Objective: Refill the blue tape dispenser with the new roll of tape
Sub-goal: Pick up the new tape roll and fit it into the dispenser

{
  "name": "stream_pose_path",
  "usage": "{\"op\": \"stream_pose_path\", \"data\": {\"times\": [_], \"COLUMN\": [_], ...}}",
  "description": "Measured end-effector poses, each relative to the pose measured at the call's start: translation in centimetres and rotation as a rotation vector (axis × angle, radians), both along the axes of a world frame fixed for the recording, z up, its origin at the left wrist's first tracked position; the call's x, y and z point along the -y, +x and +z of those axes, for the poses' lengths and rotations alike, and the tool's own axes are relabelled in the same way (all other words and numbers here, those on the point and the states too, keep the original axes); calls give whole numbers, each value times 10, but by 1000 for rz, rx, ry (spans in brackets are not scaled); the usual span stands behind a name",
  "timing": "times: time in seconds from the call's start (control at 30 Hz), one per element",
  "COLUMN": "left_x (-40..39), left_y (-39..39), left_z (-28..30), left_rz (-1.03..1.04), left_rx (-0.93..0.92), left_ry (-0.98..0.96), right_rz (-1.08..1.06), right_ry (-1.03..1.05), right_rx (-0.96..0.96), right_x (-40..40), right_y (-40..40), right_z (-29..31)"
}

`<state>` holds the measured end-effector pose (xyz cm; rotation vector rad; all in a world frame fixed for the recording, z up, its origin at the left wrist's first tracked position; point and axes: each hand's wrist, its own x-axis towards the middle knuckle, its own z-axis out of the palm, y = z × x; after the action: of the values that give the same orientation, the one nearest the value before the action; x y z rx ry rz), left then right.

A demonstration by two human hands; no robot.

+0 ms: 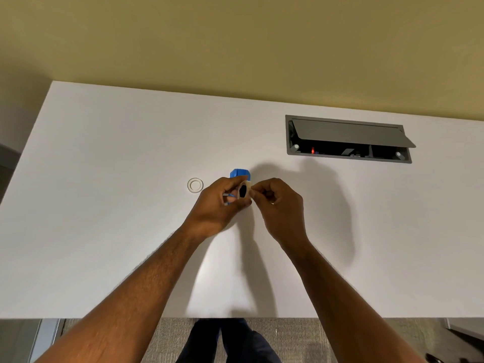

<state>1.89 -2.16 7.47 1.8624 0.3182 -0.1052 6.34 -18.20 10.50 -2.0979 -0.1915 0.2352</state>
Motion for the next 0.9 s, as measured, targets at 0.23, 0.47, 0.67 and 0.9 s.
{"op": "stream_pose_path", "data": {"times": [0.23,0.47,0.67,0.9], "left_x": [2,-2,-5,-10], "left_y": [2,4,7,11], "left_z": [3,3,2,5], "left_rz": [2,-19,-28,-62], "left_rx": [-3,41,50,-21], "left_ry": [19,42,67,105], "right_rz": [83,69,-74,-232], "right_ry": [-114,-68,42,86], "right_rx": [-12,-53,-149,-197], "right_x": [-3,-4,-10,-16], "right_y": [5,-4,-6,1], "right_z": [-3,-3,-5,-3]}}
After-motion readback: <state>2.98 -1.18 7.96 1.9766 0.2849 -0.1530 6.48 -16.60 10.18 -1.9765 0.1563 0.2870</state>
